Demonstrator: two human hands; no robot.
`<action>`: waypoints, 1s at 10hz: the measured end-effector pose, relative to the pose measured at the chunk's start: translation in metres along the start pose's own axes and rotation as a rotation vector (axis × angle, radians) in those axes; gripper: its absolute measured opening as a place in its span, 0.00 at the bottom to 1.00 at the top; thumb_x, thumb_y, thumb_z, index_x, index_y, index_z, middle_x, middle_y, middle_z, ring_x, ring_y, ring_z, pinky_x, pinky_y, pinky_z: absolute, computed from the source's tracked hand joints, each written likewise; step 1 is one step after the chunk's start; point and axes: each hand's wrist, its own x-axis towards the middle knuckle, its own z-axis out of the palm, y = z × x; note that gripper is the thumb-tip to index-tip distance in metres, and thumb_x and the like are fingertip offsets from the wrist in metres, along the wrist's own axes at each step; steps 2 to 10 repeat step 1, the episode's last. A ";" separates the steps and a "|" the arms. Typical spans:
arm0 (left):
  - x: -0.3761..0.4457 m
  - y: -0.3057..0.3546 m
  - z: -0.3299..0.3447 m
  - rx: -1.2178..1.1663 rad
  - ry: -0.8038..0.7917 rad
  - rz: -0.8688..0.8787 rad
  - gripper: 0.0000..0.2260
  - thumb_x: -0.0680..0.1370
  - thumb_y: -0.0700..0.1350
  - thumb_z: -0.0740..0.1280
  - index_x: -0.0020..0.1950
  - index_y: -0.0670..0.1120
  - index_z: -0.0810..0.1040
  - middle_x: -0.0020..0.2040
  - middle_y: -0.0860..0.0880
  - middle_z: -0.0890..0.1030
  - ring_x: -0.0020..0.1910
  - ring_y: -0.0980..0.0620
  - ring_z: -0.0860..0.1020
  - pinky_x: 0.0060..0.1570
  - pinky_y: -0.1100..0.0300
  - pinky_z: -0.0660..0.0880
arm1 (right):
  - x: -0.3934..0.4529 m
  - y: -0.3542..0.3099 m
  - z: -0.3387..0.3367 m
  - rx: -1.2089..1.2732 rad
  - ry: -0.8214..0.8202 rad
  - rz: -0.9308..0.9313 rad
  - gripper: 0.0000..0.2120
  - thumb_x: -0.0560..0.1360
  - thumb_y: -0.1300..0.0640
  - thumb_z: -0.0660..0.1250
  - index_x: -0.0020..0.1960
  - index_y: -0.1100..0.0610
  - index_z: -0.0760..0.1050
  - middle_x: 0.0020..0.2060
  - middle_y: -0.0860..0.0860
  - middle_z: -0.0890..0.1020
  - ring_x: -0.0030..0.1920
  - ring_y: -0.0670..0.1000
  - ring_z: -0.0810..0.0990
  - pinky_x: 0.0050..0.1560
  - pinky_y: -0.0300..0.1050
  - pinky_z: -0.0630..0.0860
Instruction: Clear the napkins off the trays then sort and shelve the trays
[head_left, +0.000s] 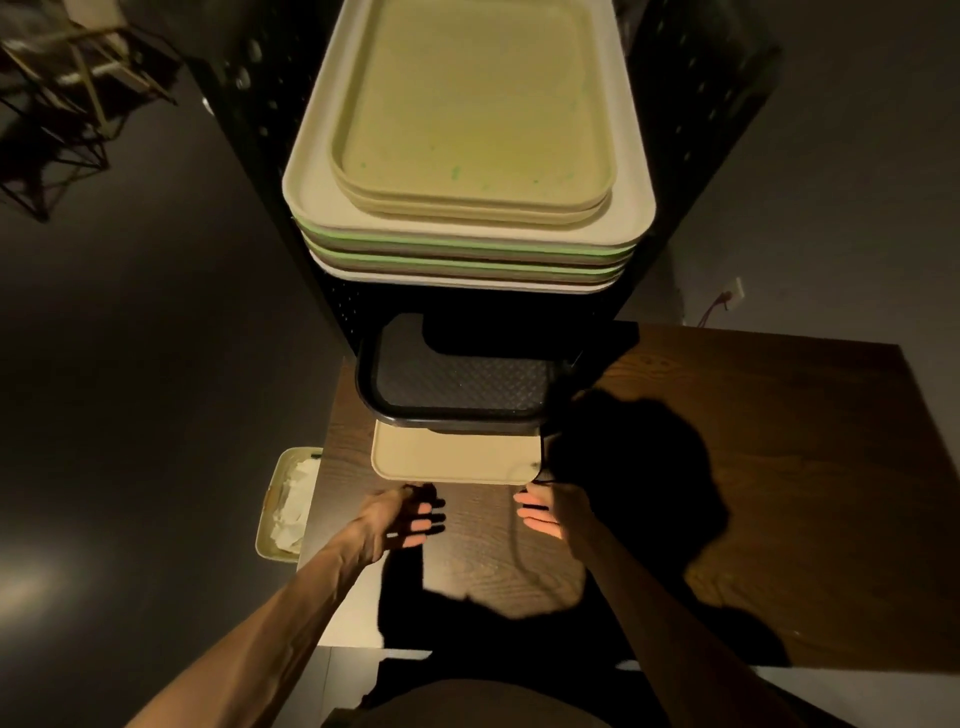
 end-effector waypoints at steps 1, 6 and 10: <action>-0.016 0.004 0.017 0.174 -0.093 -0.004 0.14 0.82 0.46 0.58 0.54 0.44 0.83 0.46 0.46 0.87 0.46 0.48 0.86 0.47 0.57 0.79 | -0.015 -0.009 -0.012 -0.059 -0.062 -0.013 0.18 0.83 0.58 0.58 0.70 0.66 0.68 0.64 0.61 0.77 0.58 0.60 0.80 0.35 0.37 0.78; -0.016 0.004 0.017 0.174 -0.093 -0.004 0.14 0.82 0.46 0.58 0.54 0.44 0.83 0.46 0.46 0.87 0.46 0.48 0.86 0.47 0.57 0.79 | -0.015 -0.009 -0.012 -0.059 -0.062 -0.013 0.18 0.83 0.58 0.58 0.70 0.66 0.68 0.64 0.61 0.77 0.58 0.60 0.80 0.35 0.37 0.78; -0.016 0.004 0.017 0.174 -0.093 -0.004 0.14 0.82 0.46 0.58 0.54 0.44 0.83 0.46 0.46 0.87 0.46 0.48 0.86 0.47 0.57 0.79 | -0.015 -0.009 -0.012 -0.059 -0.062 -0.013 0.18 0.83 0.58 0.58 0.70 0.66 0.68 0.64 0.61 0.77 0.58 0.60 0.80 0.35 0.37 0.78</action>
